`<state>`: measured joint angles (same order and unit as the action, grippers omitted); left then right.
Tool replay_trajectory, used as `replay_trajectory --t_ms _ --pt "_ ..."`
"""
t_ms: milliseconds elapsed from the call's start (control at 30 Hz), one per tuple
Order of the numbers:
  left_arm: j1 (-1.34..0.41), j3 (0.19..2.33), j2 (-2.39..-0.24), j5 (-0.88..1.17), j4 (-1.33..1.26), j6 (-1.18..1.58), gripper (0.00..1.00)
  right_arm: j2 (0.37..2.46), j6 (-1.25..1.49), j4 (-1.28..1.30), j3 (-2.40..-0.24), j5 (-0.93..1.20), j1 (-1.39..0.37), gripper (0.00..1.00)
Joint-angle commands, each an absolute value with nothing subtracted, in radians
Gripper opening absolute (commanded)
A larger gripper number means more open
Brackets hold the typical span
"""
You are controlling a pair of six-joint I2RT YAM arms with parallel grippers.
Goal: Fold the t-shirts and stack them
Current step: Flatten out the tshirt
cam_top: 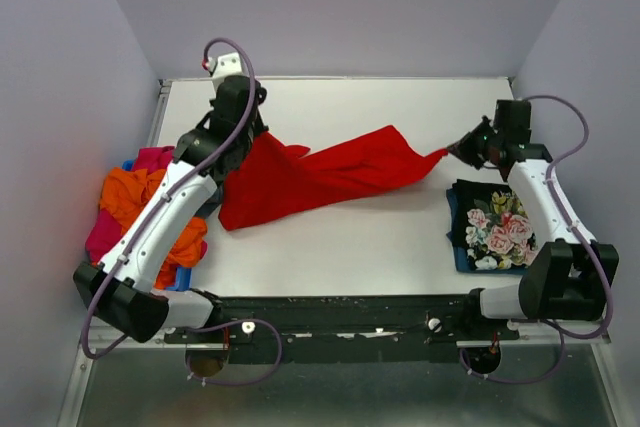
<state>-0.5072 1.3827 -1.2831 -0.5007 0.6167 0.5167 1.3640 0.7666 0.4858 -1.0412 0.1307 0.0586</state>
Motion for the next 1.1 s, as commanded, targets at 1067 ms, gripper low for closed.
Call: replay_trajectory --t_ms 1067 --pt "-0.408 1.921 -1.365 -0.406 0.042 0.034 0.00 1.274 0.804 0.510 -1.672 0.388 0.052 0.01"
